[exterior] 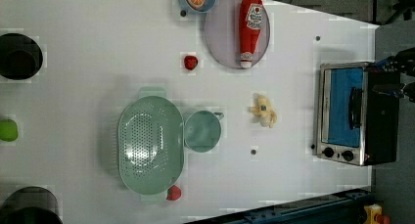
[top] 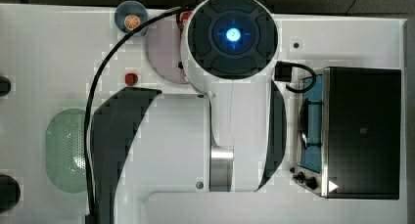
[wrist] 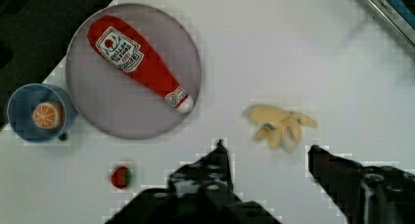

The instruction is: Pick Banana and place it in mug.

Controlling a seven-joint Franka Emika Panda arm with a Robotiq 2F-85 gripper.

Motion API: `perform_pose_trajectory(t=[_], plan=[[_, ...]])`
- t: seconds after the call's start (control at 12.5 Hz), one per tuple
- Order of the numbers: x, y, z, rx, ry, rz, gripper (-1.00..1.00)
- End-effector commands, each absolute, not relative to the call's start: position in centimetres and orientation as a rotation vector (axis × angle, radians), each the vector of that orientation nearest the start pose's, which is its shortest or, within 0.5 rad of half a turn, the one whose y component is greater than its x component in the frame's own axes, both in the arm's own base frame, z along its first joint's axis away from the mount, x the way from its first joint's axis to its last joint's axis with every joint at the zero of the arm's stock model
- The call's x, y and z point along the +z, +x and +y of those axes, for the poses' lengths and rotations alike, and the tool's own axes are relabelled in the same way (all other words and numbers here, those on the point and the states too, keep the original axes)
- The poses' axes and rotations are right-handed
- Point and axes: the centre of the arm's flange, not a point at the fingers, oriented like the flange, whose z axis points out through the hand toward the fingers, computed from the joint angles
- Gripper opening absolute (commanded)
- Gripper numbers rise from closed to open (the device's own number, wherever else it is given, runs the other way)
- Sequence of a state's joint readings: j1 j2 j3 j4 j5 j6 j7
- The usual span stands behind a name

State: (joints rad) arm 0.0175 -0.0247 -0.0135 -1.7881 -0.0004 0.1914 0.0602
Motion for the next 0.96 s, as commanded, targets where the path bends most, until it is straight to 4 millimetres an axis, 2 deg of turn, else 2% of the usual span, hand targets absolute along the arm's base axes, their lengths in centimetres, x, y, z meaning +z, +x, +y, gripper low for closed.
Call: perform_pose_trajectory(t=[0.08,0.24,0.32,0.48,0.72,0.96], plan=[[61.8,46.6,-3.1,0.034,-2.852,1.336,0.59],[61.3,46.6,-3.0,0.049,-2.857,1.336,0.99],[60.5,46.6,-3.0,0.071,-2.862,1.337,1.00],[57.7,47.0,-2.9,0.114,-2.873,1.339,1.00],[51.4,47.9,-2.8,0.138,-2.886,1.324,1.00],[44.5,48.4,-2.8,0.098,-2.924,1.214,1.00]])
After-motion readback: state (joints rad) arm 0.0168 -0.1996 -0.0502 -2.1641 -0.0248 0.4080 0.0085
